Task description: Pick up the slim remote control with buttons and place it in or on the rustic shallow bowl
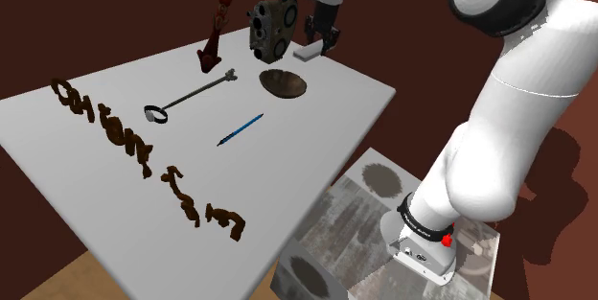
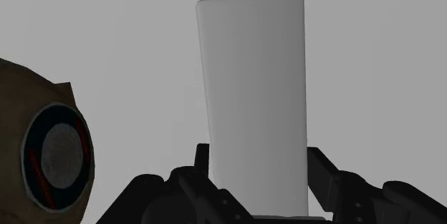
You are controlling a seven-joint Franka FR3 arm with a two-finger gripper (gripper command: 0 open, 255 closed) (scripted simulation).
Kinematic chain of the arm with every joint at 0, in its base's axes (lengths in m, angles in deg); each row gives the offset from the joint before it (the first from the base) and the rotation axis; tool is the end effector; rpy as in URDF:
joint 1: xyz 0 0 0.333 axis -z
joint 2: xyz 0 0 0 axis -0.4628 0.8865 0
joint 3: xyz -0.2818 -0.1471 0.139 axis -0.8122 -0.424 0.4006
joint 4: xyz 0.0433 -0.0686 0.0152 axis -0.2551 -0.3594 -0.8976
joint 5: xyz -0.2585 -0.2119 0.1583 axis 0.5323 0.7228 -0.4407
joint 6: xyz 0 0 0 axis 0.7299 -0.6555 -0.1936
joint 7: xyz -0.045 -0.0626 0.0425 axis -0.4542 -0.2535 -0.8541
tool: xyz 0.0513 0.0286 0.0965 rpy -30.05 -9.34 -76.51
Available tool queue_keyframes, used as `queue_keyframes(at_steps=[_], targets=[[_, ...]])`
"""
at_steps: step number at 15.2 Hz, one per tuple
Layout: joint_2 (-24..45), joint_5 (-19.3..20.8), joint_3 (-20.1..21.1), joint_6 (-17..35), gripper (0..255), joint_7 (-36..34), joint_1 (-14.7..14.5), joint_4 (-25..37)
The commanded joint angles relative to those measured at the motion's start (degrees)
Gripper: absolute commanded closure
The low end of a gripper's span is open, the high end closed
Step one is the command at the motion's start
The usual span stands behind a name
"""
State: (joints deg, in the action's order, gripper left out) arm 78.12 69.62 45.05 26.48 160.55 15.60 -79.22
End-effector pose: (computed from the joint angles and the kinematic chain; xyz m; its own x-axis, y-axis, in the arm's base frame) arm 0.5652 -0.1875 0.4841 0.0553 0.9985 0.0015 0.9983 -0.0553 0.0199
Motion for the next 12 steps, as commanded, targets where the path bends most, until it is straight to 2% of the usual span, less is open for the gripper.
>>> queue_keyframes(at_steps=[1,10,12], targets=[[-1.3,1.0,0.8,0.8,255,-3.1,-2.0,-1.8],[-6.1,4.5,6.0,2.2,255,-17.8,-10.5,-6.8],[-5.6,4.2,6.0,3.7,255,-17.6,-10.5,-7.8]])
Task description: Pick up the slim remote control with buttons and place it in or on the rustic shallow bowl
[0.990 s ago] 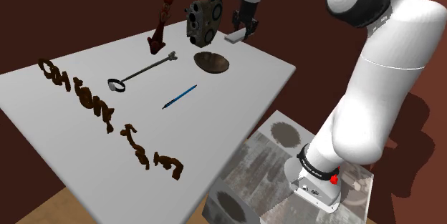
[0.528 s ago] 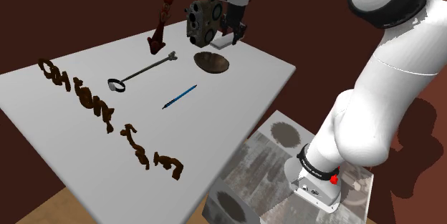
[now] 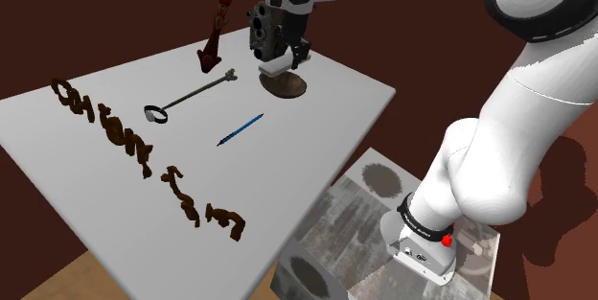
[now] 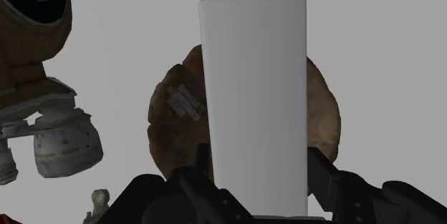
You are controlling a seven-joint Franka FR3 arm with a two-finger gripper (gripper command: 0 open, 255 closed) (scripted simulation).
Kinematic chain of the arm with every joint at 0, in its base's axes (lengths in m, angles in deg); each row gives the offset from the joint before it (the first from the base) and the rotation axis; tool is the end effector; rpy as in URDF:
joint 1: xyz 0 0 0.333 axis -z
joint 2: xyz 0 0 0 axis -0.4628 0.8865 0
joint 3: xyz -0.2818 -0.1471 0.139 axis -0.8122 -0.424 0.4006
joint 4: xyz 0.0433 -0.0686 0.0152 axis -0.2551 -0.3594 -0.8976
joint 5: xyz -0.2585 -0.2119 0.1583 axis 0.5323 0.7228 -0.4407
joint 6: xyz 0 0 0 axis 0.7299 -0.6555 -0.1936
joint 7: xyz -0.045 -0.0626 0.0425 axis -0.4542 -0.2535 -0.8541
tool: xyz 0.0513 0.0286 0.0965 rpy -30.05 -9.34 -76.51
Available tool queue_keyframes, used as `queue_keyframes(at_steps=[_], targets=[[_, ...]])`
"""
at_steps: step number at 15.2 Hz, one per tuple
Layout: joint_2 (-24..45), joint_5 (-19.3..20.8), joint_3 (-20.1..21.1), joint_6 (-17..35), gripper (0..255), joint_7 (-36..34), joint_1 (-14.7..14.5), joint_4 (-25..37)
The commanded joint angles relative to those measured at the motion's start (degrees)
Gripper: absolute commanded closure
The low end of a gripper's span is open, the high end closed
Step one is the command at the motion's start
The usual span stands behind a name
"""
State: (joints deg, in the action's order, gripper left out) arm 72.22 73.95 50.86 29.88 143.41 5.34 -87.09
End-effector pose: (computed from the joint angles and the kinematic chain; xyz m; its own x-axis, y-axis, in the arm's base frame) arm 0.5625 -0.0412 0.4756 0.0551 0.9985 0.0013 0.9983 -0.0551 0.0196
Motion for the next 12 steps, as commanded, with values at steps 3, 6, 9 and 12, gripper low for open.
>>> queue_keyframes(at_steps=[3,6,9,12], targets=[[1.1,-0.6,0.2,2.4,255,-0.1,-0.1,-1.4],[2.1,-1.2,0.3,4.5,255,0.3,0.0,-2.7],[3.1,-1.8,0.4,6.7,255,0.7,0.1,-3.9],[4.0,-2.4,0.6,8.3,255,1.1,0.2,-4.8]])
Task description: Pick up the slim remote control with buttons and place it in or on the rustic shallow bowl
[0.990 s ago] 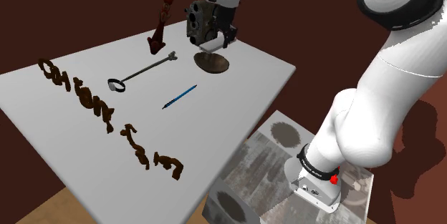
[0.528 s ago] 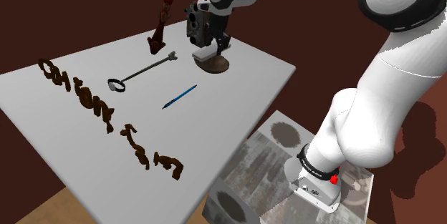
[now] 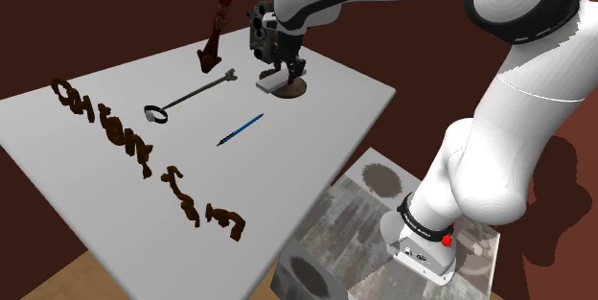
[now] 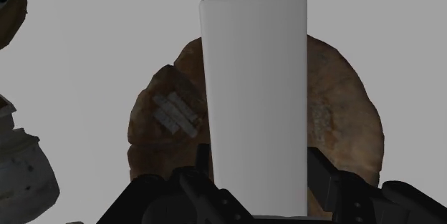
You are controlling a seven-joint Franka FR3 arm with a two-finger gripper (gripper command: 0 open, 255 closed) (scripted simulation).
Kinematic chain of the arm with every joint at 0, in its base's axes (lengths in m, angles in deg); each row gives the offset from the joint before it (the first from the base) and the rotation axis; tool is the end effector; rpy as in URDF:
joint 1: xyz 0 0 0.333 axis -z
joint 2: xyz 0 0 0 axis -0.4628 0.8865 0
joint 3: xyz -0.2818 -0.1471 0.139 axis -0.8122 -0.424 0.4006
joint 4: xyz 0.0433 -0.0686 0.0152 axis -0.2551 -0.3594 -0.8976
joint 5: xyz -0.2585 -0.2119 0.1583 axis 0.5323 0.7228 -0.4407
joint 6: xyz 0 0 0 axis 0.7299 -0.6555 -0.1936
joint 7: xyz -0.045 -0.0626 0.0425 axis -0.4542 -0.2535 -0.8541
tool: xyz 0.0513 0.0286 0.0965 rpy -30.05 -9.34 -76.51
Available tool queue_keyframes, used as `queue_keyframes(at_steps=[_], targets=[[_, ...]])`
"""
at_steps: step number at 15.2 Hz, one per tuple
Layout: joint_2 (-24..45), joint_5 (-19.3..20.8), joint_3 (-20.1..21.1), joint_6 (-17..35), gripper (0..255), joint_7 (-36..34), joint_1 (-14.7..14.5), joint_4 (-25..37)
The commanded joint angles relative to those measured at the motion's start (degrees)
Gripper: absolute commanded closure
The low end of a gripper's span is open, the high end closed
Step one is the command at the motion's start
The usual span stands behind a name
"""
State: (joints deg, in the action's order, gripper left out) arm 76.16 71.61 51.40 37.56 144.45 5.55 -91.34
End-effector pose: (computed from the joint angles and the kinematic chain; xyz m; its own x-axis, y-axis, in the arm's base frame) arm 0.5687 -0.0356 0.4195 0.0565 0.9984 0.0011 0.9982 -0.0566 0.0190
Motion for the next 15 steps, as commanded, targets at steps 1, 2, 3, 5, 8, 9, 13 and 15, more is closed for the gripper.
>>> queue_keyframes(at_steps=[1,2,3,5,8,9,13,15], targets=[[0.1,-0.1,0.0,0.7,255,0.1,0.0,-0.5],[0.1,-0.1,0.0,0.7,255,0.1,0.0,-0.5],[0.1,-0.1,0.0,0.7,255,0.1,0.0,-0.5],[0.1,-0.1,0.0,0.7,255,0.1,0.0,-0.5],[0.1,-0.1,0.0,0.7,0,0.1,0.0,-0.5],[0.1,-0.1,0.0,0.7,0,0.1,0.0,-0.5],[0.1,-0.1,0.0,0.7,0,0.1,0.0,-0.5],[-1.8,1.1,-0.2,-2.8,0,-0.7,-0.3,1.2]])
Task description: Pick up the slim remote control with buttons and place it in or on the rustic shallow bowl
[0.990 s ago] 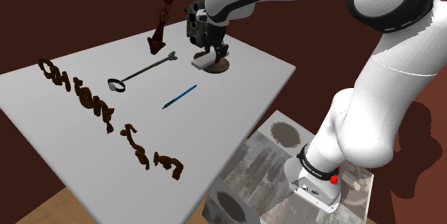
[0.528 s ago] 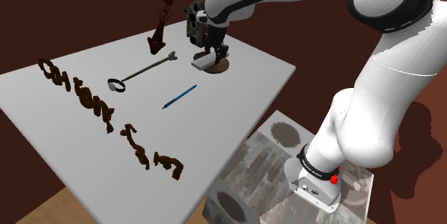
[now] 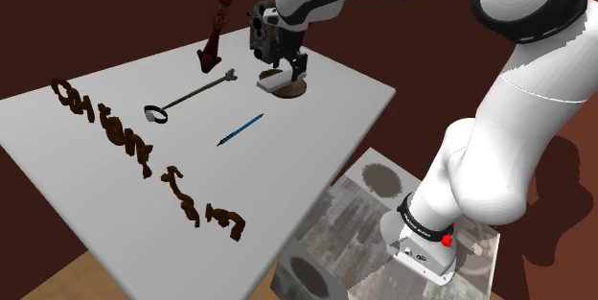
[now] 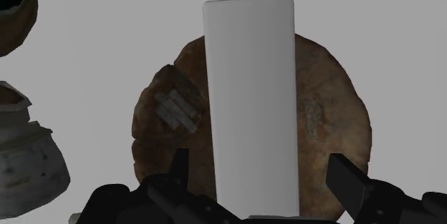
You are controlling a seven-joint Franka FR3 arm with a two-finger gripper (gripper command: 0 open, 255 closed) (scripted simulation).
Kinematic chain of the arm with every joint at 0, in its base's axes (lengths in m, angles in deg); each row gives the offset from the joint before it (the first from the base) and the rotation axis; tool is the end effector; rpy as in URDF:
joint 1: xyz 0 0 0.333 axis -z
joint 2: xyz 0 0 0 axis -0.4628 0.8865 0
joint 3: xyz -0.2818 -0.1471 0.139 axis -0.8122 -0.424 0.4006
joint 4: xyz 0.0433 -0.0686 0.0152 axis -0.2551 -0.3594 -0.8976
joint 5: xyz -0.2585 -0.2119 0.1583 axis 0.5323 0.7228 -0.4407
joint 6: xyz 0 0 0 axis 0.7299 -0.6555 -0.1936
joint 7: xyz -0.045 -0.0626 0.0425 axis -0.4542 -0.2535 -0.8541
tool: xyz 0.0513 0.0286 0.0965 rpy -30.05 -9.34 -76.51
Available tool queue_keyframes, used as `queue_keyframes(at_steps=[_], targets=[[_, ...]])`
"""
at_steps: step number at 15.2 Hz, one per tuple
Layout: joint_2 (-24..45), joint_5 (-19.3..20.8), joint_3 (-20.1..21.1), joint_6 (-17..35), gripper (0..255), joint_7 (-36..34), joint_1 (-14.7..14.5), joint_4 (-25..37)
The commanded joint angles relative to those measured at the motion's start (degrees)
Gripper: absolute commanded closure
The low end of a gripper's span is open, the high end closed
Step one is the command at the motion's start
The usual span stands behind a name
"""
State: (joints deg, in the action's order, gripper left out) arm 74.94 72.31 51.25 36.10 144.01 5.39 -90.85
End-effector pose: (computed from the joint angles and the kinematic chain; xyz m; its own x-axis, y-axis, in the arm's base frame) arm 0.5660 -0.0362 0.4319 0.0567 0.9984 0.0014 0.9982 -0.0567 0.0208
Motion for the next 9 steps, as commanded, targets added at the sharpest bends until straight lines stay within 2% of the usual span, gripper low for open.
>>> queue_keyframes(at_steps=[1,2,9], targets=[[-1.5,0.9,-0.2,-3.1,0,-0.6,-0.2,1.8],[-2.1,1.3,-0.2,-4.5,0,-0.9,-0.3,2.6],[-2.1,1.3,-0.2,-4.5,0,-0.9,-0.3,2.6]])
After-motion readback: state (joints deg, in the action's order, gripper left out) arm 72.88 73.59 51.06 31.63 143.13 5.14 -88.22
